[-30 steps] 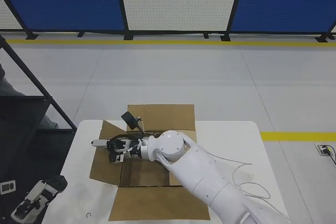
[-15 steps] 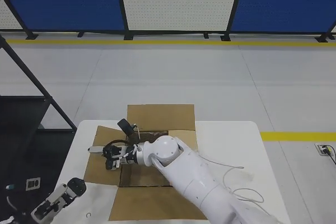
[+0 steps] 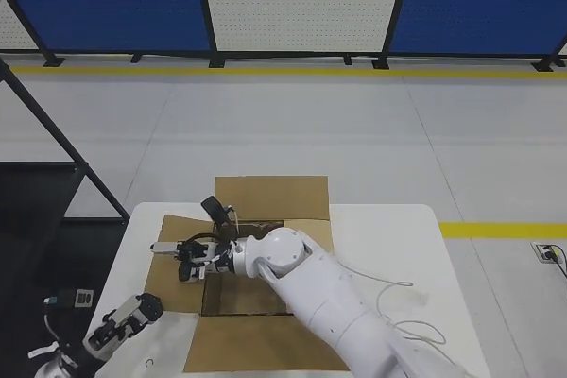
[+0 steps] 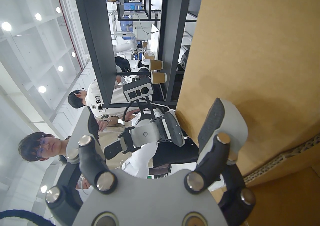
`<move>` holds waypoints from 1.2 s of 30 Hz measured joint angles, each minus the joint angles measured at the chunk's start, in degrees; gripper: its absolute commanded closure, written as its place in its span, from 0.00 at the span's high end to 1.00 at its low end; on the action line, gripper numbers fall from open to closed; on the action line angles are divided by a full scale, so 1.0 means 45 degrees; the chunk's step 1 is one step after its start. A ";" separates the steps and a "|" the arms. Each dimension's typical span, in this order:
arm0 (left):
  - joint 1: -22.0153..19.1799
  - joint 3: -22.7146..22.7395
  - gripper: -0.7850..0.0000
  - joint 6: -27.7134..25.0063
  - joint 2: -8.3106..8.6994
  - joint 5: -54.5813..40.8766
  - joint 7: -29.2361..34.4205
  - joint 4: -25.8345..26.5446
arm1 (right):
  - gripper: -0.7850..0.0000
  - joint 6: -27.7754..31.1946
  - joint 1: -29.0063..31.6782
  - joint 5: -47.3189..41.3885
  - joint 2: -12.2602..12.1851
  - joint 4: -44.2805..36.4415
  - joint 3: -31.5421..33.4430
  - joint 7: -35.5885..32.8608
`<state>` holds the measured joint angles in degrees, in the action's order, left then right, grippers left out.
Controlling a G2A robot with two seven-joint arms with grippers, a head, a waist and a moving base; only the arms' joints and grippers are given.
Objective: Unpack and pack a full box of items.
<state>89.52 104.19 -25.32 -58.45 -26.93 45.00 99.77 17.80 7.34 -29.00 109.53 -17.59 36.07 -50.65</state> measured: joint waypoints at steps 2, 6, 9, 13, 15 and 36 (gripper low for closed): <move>0.0013 0.0021 1.00 0.0055 -0.0002 0.0001 -0.0048 -0.0025 | 1.00 0.0386 -0.0108 0.0067 -0.0071 0.0013 0.0169 0.0241; 0.0051 0.0044 1.00 0.0309 -0.0004 0.0127 -0.0186 -0.0095 | 1.00 0.1180 -0.0257 0.0261 -0.0294 -0.0053 0.0513 0.0628; -0.0006 -0.0055 1.00 0.0659 0.0002 0.0392 -0.0250 -0.0191 | 1.00 0.1796 -0.0302 0.0529 -0.0527 -0.0227 0.0777 0.0981; -0.0210 -0.0368 1.00 0.1182 -0.0008 0.0747 -0.0448 -0.0365 | 1.00 0.2418 -0.0135 0.1109 -0.0909 -0.0708 0.1120 0.1773; -0.0301 -0.0509 1.00 0.1391 -0.0009 0.0928 -0.0491 -0.0447 | 1.00 0.2657 0.0009 0.1396 -0.1104 -0.1008 0.1299 0.2211; -0.1282 -0.1659 1.00 0.2361 -0.0011 0.1834 -0.0190 -0.1420 | 1.00 -0.0838 0.6199 0.5841 -0.4213 -1.2117 0.5771 0.3721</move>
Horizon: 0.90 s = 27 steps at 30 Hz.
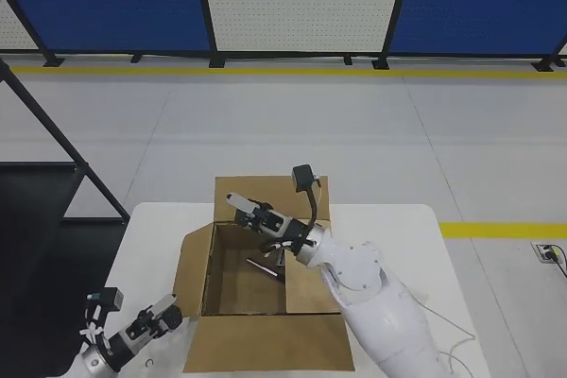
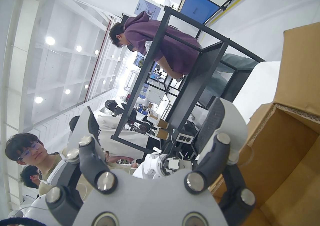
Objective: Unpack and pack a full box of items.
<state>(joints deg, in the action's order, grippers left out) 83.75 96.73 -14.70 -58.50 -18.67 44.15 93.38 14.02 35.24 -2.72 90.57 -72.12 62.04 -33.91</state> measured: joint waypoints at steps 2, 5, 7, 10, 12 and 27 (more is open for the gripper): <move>-0.0106 -0.0068 1.00 0.0028 0.0000 -0.0004 0.0035 -0.0165 | 1.00 -0.0331 0.0345 0.0139 -0.0077 -0.0615 0.0157 -0.0059; -0.0272 -0.0182 1.00 0.0073 -0.0002 0.0009 0.0072 -0.0376 | 1.00 -0.0575 0.0597 0.0259 -0.0140 -0.1061 0.0267 -0.0098; -0.0366 -0.0244 1.00 0.0075 -0.0004 0.0001 0.0094 -0.0487 | 1.00 -0.0679 0.0679 0.0299 -0.0169 -0.1234 0.0316 -0.0119; -0.0452 -0.0282 1.00 0.0062 -0.0003 -0.0036 0.0138 -0.0601 | 1.00 -0.0776 0.0748 0.0372 -0.0199 -0.1435 0.0353 -0.0098; -0.0496 -0.0286 1.00 0.0062 0.0001 -0.0062 0.0154 -0.0665 | 1.00 -0.0796 0.0785 0.0422 -0.0215 -0.1541 0.0378 -0.0022; -0.0793 -0.0453 1.00 0.0001 0.0017 -0.0165 0.0366 -0.0957 | 1.00 -0.0874 0.1576 0.0617 -0.0352 -0.2469 0.0729 0.0868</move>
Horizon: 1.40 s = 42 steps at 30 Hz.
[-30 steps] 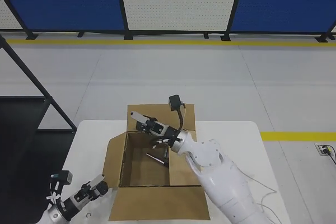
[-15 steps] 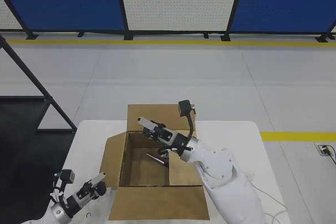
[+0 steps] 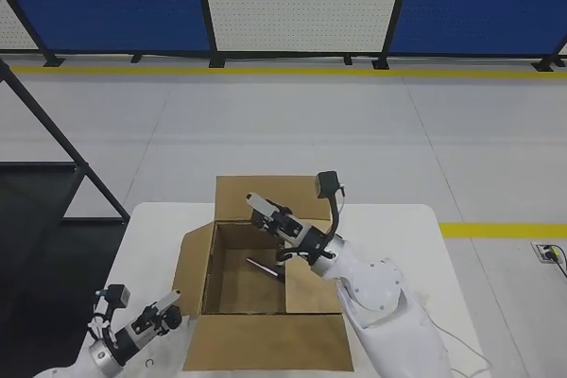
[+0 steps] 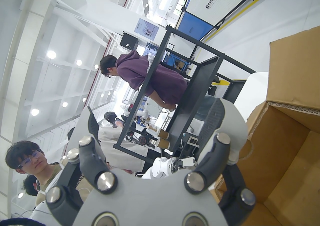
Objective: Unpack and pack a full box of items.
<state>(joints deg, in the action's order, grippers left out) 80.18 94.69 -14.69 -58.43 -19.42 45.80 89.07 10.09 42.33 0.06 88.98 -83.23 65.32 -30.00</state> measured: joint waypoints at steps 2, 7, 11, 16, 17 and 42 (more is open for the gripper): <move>0.0041 0.0147 1.00 -0.0085 0.0017 -0.0086 0.0022 0.0051 | 1.00 0.0001 0.0014 -0.0033 -0.0011 0.0034 0.0014 0.0010; 0.0526 0.0825 1.00 -0.0375 0.0086 -0.0408 0.0183 0.0660 | 1.00 0.0080 -0.0055 -0.0231 -0.0043 0.0272 0.0114 -0.0094; 0.1216 0.1545 1.00 -0.0609 0.0148 -0.0690 0.0459 0.1526 | 1.00 0.0188 -0.0084 -0.0360 -0.0079 0.0425 0.0203 -0.0260; 0.2116 0.2570 1.00 -0.0992 0.0196 -0.1105 0.0572 0.2756 | 1.00 0.0282 -0.0080 -0.0628 -0.0149 0.0595 0.0381 -0.0676; 0.2240 0.2750 1.00 -0.1122 0.0200 -0.0967 0.0427 0.2969 | 1.00 0.0269 -0.0085 -0.0668 -0.0166 0.0619 0.0419 -0.0795; 0.0755 0.3212 1.00 0.0966 0.0508 -0.0384 0.1370 0.6115 | 1.00 0.0976 0.3067 -0.1122 -0.0913 -0.2047 0.2514 -0.1336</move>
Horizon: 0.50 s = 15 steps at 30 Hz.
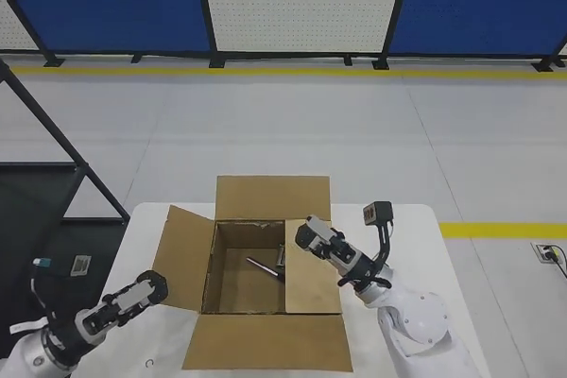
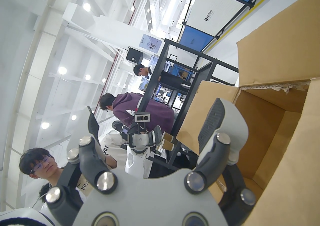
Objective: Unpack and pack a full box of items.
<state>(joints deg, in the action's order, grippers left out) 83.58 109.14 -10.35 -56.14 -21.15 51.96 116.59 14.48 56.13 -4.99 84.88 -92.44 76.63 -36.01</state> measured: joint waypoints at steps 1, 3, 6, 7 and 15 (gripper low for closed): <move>-0.0217 -0.0008 1.00 0.0276 0.0049 0.0174 0.0291 0.0149 | 1.00 0.0051 0.0113 -0.0073 -0.0033 -0.0136 0.0089 -0.0067; -0.0620 -0.0055 1.00 0.0747 0.0129 0.0378 0.0760 0.0272 | 1.00 0.0108 0.0266 -0.0168 -0.0081 -0.0305 0.0212 -0.0164; -0.1449 -0.0300 1.00 0.1573 0.0262 0.0655 0.1471 0.0275 | 1.00 0.0167 0.0457 -0.0270 -0.0144 -0.0481 0.0321 -0.0221; -0.1743 -0.0437 1.00 0.1875 0.0306 0.0747 0.1665 0.0281 | 1.00 0.0123 0.0524 -0.0337 -0.0163 -0.0494 0.0316 -0.0255; -0.2000 -0.0607 1.00 0.2327 0.0383 0.1137 0.2096 0.0452 | 1.00 -0.0957 0.0543 -0.0544 -0.0204 -0.0438 0.0283 -0.0288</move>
<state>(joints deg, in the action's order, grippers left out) 74.58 106.41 0.12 -54.42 -16.03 61.39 118.62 10.18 58.57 -7.44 83.96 -94.41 77.90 -37.31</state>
